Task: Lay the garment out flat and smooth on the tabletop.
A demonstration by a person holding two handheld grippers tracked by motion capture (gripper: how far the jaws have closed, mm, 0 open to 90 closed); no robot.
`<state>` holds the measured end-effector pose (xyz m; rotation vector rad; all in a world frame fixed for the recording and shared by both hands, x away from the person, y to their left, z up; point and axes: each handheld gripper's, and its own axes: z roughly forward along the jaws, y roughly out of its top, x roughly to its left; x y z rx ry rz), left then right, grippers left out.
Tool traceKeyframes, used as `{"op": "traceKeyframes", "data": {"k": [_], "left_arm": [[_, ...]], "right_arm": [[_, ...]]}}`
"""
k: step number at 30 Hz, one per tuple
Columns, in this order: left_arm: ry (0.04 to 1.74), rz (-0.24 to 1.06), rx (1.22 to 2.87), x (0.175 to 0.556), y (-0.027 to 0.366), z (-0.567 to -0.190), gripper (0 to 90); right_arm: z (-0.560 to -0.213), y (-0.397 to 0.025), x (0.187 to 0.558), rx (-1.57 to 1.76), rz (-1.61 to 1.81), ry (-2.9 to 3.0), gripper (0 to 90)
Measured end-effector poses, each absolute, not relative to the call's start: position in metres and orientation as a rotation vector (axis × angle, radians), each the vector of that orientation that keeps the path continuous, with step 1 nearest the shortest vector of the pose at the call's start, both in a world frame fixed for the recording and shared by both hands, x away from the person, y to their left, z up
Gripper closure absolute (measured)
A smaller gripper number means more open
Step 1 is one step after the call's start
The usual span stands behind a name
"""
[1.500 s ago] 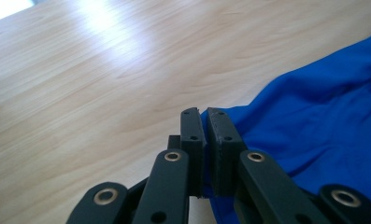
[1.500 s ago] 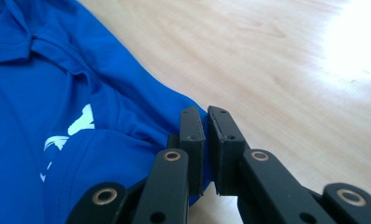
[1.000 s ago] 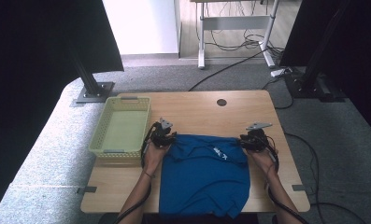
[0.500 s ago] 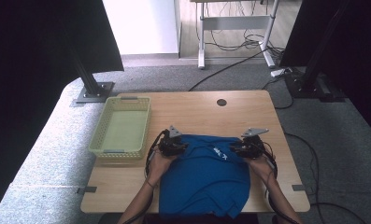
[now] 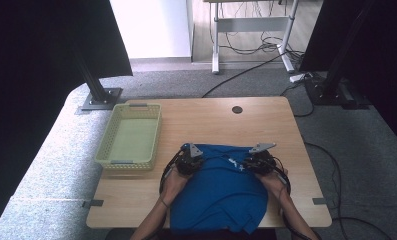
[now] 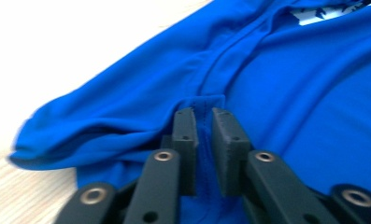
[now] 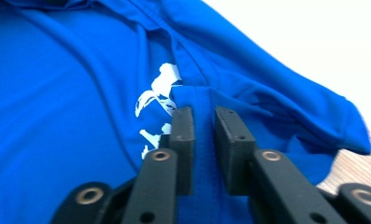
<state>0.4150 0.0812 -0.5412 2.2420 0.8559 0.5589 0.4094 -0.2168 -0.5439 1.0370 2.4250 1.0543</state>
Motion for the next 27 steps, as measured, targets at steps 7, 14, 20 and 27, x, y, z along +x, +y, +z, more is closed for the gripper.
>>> {"op": "traceKeyframes", "data": {"k": [7, 14, 20, 27], "left_arm": [[0.891, 0.619, 2.198, 0.416, 0.098, -0.528, 86.5], [0.962, 0.745, 2.205, 0.416, 0.118, -0.516, 86.3], [1.031, 0.875, 2.216, 0.415, 0.135, -0.507, 84.0], [1.098, 0.911, 2.156, 0.417, 0.154, -0.494, 78.2]], "right_arm": [[-0.533, -0.232, 0.405, 1.044, 1.080, 2.357, 84.6], [-0.526, -0.257, 0.404, 1.112, 1.088, 2.270, 84.5], [-0.523, -0.281, 0.402, 1.187, 1.073, 2.211, 83.9], [-0.517, -0.304, 0.397, 1.265, 1.079, 2.136, 78.2]]}}
